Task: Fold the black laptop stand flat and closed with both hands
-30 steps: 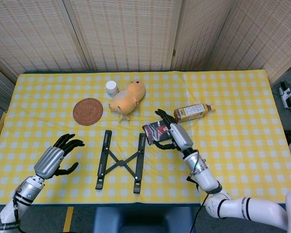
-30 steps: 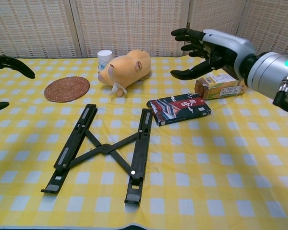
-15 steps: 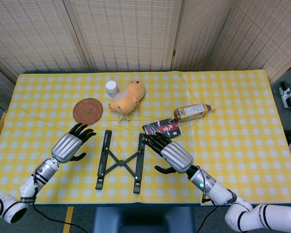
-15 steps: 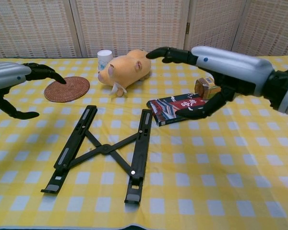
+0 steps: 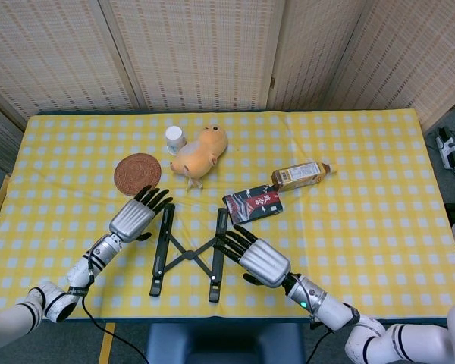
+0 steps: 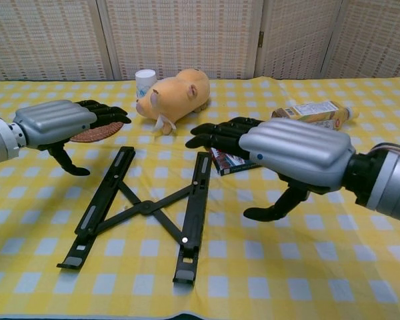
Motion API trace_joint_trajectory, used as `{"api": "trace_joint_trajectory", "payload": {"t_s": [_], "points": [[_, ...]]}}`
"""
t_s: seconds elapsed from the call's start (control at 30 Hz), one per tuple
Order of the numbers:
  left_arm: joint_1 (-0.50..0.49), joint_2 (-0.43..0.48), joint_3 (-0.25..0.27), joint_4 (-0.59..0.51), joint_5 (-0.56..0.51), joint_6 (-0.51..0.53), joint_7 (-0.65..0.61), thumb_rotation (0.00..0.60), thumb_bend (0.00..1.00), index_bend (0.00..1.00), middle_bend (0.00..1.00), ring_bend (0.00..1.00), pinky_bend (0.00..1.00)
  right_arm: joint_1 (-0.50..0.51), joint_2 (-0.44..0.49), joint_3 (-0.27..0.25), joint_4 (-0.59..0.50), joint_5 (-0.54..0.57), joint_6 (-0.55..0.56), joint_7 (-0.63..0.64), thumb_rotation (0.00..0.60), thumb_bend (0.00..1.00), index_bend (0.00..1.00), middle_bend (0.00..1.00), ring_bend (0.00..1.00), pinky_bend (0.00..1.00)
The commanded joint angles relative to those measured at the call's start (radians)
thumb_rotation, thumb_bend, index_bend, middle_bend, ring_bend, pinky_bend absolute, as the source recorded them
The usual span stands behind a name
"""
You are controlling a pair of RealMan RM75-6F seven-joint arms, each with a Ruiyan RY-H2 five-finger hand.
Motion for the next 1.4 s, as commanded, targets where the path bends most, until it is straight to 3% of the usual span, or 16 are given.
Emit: {"api": "trace_joint_trajectory", "payload": {"t_s": [0.03, 0.23, 0.53, 1.4], "points": [[-0.017, -0.026, -0.008, 0.035, -0.021, -0.019, 0.019, 0.6, 0.21, 0.03, 0.02, 0.0, 0.0, 0.002, -0.043, 0.009, 0.04, 0.018, -0.011, -0.039, 0.6, 0.25, 0.0, 0.0, 0.0, 0.0], [-0.025, -0.062, -0.008, 0.085, -0.035, -0.011, 0.026, 0.6, 0.2, 0.02, 0.01, 0.0, 0.0, -0.001, -0.112, 0.033, 0.111, 0.045, 0.005, -0.047, 0.6, 0.24, 0.0, 0.0, 0.0, 0.0], [-0.029, -0.089, -0.008, 0.074, -0.068, -0.025, 0.001, 0.6, 0.2, 0.02, 0.01, 0.0, 0.0, 0.0, -0.19, 0.043, 0.184, 0.061, 0.011, -0.08, 0.6, 0.24, 0.0, 0.0, 0.0, 0.0], [-0.033, -0.105, 0.005, 0.07, -0.108, -0.046, -0.076, 0.6, 0.2, 0.02, 0.01, 0.0, 0.0, 0.031, -0.381, 0.032, 0.441, 0.019, 0.04, -0.047, 0.6, 0.24, 0.0, 0.0, 0.0, 0.0]]}}
